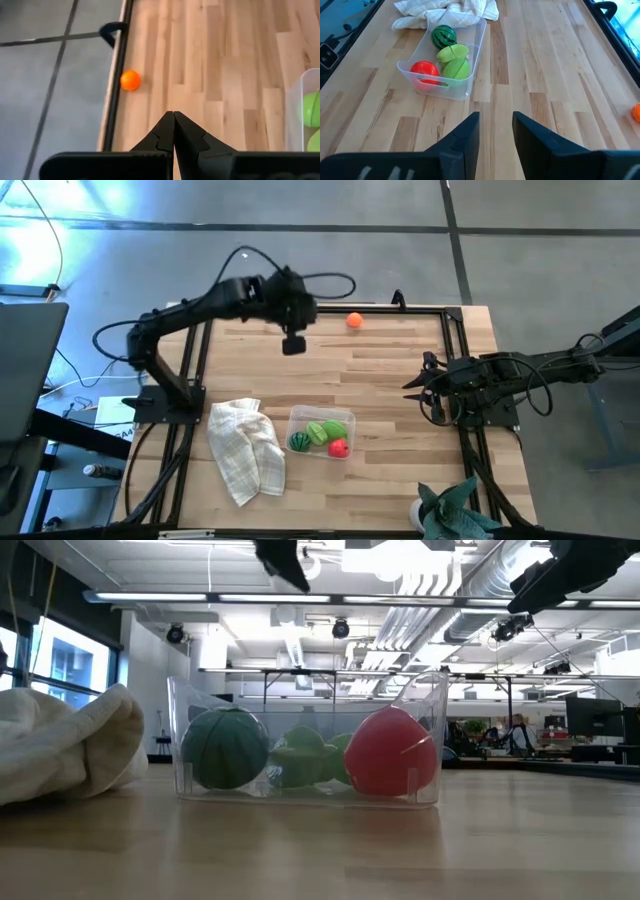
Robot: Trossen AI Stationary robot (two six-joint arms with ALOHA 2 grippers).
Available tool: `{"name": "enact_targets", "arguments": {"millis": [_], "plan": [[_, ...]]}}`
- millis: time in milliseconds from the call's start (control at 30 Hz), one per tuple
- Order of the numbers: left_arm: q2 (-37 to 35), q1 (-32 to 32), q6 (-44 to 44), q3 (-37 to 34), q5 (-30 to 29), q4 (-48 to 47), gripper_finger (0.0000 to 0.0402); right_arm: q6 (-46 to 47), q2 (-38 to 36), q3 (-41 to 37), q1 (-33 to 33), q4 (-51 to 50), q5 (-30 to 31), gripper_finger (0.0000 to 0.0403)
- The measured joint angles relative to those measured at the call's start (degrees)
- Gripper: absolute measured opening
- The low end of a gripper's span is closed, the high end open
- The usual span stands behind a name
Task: Pick and placing Produce into tupperware
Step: Put the orange tangerine into the transparent bin
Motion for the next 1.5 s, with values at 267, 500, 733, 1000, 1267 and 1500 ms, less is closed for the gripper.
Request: {"name": "enact_targets", "arguments": {"millis": [267,500,733,1000,1267,1500], "plan": [[-16.58,0.07,-1.52,-28.85,3.46,22.99,0.0,0.0,0.02,0.0,0.02,-0.02,-0.03,0.0106],[-31.71,0.09,-1.77,-47.58,3.98,35.7,0.0,-0.02,0.02,0.01,0.02,0.0,-0.02,0.0106],[-40.28,0.22,-3.05,-57.75,3.51,39.1,0.0,0.0,0.02,0.02,0.02,0.0,-0.02,0.0106],[-41.69,0.22,-2.49,-58.98,3.46,39.69,0.0,0.0,0.01,0.0,0.0,-0.02,-0.02,0.0106],[-41.49,0.22,-2.57,-58.98,3.51,39.72,0.0001,0.0,0.0,0.0,0.02,0.0,-0.02,0.0106],[-41.49,0.22,-2.57,-58.98,3.53,39.7,0.0003,-0.02,0.01,0.01,0.02,-0.02,-0.02,0.0106]]}}
